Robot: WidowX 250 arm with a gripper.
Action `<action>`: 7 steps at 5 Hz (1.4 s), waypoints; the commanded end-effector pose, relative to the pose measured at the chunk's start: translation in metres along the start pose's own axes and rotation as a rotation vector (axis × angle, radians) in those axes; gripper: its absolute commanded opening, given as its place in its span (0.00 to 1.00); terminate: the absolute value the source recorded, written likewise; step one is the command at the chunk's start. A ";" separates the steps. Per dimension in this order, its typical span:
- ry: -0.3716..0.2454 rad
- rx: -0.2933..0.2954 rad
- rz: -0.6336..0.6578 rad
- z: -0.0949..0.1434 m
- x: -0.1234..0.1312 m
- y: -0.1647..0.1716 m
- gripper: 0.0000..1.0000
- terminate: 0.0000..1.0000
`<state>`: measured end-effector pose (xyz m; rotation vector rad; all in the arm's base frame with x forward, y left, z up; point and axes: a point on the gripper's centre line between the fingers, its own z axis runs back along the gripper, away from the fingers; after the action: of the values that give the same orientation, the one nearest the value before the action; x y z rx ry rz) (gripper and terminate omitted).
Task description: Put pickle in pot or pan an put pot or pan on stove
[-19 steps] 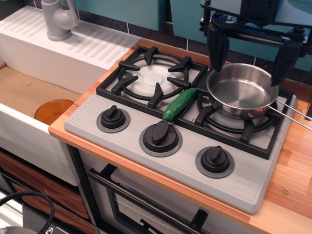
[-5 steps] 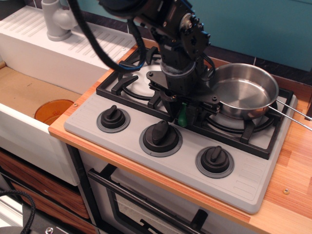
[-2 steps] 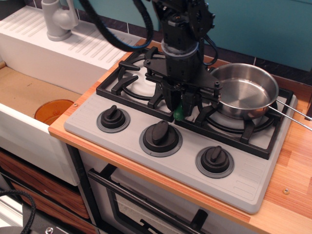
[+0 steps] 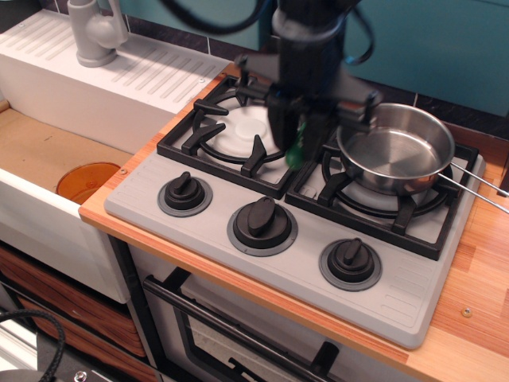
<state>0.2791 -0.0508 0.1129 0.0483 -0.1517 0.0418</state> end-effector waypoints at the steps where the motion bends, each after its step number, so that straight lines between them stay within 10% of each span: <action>1: -0.020 0.027 0.064 0.055 0.008 -0.052 0.00 0.00; 7: -0.056 -0.038 0.040 0.019 0.062 -0.065 0.00 0.00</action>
<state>0.3317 -0.1128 0.1253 0.0224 -0.1748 0.0744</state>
